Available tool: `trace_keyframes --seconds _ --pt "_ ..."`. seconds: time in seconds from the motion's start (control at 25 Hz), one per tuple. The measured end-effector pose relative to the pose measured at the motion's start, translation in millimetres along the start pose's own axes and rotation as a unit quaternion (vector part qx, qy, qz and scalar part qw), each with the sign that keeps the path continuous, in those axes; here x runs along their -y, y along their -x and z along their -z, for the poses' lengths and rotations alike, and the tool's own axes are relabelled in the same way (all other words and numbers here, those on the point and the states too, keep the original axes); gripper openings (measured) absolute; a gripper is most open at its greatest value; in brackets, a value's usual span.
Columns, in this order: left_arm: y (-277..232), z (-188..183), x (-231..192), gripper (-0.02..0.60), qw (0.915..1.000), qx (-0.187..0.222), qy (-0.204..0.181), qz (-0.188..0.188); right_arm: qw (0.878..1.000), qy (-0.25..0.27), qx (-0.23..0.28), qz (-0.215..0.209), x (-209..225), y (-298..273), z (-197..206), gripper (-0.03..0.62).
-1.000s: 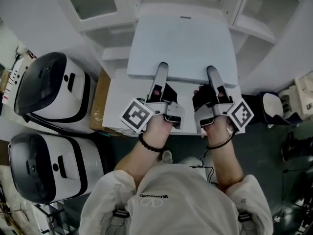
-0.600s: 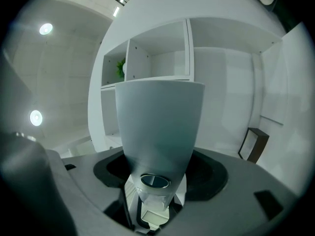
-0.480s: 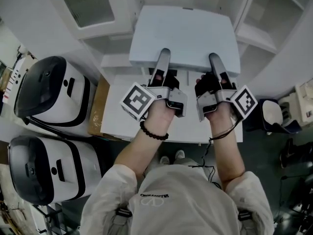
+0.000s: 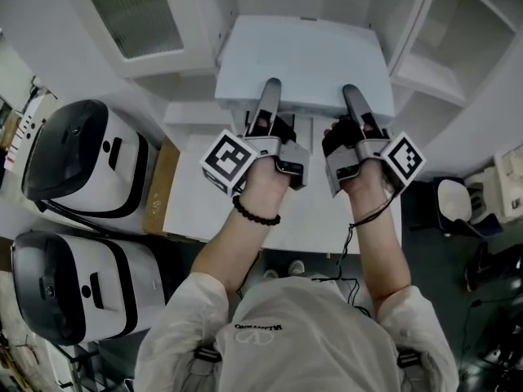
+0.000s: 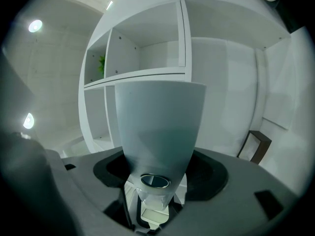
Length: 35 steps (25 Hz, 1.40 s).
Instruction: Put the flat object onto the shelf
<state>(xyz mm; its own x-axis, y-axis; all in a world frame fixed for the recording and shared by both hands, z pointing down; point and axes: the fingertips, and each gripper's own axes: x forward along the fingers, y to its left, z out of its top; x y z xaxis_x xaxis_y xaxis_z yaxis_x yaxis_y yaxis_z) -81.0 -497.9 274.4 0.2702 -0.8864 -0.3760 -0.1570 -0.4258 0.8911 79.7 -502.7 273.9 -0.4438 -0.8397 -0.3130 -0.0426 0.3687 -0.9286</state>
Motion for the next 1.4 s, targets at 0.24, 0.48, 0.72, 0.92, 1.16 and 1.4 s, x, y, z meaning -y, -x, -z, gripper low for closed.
trace_keyframes --seconds 0.24,0.48,0.72,0.92,1.16,1.4 --pt "-28 -6 -6 0.308 1.0000 0.007 0.000 -0.004 1.000 -0.006 0.000 0.008 6 -26 -14 0.316" --pt "-85 -16 -20 0.308 0.9998 0.009 0.002 -0.016 1.000 -0.014 -0.002 0.025 17 -77 -43 0.319" --pt "-87 -16 -21 0.311 0.9998 0.007 0.002 -0.016 0.999 -0.017 0.001 0.031 18 -77 -43 0.321" --pt "-86 -14 -21 0.322 0.9998 0.010 0.004 -0.017 0.999 -0.020 0.005 0.044 19 -77 -44 0.333" --pt "-86 -15 -17 0.356 1.0000 0.003 0.002 -0.006 0.999 -0.013 -0.011 0.051 18 -81 -44 0.342" --pt "-63 -7 -13 0.365 0.9999 -0.014 -0.001 -0.002 0.999 0.044 -0.010 0.030 9 -45 -38 0.365"
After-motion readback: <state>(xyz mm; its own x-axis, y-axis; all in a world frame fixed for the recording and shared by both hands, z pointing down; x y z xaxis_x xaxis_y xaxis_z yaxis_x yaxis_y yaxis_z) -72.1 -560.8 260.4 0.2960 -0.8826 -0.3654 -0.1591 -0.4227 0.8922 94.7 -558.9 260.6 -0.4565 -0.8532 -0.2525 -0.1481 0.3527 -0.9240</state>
